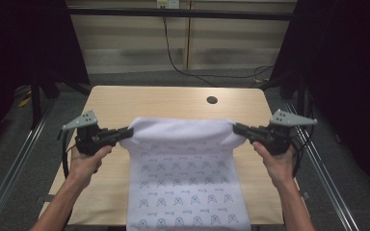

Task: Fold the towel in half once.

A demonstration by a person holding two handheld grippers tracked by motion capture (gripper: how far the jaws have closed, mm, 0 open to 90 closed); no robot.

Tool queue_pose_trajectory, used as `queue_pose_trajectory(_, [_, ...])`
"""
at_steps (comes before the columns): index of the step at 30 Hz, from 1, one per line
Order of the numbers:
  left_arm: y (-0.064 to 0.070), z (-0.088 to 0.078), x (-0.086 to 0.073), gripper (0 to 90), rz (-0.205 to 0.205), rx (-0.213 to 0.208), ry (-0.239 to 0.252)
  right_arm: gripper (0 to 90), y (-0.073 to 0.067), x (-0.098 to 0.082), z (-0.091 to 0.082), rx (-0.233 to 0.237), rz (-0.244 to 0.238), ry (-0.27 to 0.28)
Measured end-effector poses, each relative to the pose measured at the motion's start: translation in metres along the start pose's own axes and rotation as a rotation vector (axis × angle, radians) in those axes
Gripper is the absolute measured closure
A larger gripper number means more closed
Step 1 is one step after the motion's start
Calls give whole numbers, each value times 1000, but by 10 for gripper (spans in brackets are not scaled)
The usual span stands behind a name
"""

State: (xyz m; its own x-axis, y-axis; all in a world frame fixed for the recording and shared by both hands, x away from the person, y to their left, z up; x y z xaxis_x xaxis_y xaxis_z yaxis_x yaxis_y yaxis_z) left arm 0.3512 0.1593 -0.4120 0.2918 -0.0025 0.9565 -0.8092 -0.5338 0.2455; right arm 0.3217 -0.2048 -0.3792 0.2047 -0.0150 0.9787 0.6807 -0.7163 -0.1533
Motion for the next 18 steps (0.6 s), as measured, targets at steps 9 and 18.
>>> queue_pose_trajectory(9, [30,-26,-75,865,-76,-35,-84,888,-38,-76,-37,22,44,-142])
queue_pose_trajectory(18, [44,-30,-158,864,-134,-40,-326,887,-63,-173,-49,27,90,-382])
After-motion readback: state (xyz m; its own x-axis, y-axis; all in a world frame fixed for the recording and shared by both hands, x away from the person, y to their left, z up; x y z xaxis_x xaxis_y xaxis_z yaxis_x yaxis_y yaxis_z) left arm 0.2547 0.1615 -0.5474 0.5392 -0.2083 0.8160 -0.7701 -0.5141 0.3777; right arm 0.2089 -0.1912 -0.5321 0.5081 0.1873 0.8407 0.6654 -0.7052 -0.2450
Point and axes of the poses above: each handheld gripper's, and its own axes: z roughly forward along the jaws, x roughly out of its top, y roughly to its right, the point moved 8 cm from there along z, roughly forward along the jaws, and after that the axes turned 11 degrees about y, right-handed, at the moved point
